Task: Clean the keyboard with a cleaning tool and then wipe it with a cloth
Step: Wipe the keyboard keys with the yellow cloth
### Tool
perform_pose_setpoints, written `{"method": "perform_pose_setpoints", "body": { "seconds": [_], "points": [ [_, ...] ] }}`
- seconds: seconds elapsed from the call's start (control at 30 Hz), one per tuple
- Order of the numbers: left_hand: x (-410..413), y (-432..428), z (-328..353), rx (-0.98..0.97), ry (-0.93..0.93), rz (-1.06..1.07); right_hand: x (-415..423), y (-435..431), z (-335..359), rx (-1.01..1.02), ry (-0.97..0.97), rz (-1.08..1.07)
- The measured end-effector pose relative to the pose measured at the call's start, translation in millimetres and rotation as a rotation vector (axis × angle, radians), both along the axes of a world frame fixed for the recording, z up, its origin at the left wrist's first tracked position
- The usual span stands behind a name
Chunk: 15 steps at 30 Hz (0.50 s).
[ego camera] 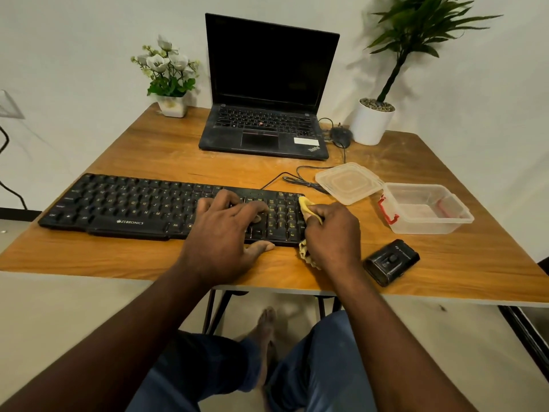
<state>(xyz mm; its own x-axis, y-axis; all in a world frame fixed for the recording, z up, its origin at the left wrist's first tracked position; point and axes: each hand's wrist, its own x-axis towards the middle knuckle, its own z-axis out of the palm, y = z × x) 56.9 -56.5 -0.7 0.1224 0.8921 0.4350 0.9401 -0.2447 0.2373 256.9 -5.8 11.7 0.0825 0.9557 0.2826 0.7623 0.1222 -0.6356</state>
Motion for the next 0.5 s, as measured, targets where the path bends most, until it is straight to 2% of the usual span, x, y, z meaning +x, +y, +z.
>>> {"method": "perform_pose_setpoints", "body": {
  "seconds": [0.2,0.5],
  "points": [
    [0.0,-0.7,-1.0,0.014,-0.011,0.006,-5.7,37.6,6.8,-0.075,0.013,0.01],
    [0.7,0.9,-3.1,0.025,-0.028,0.006,13.6,-62.3,-14.0,0.099,-0.051,0.106]
  ]
}}
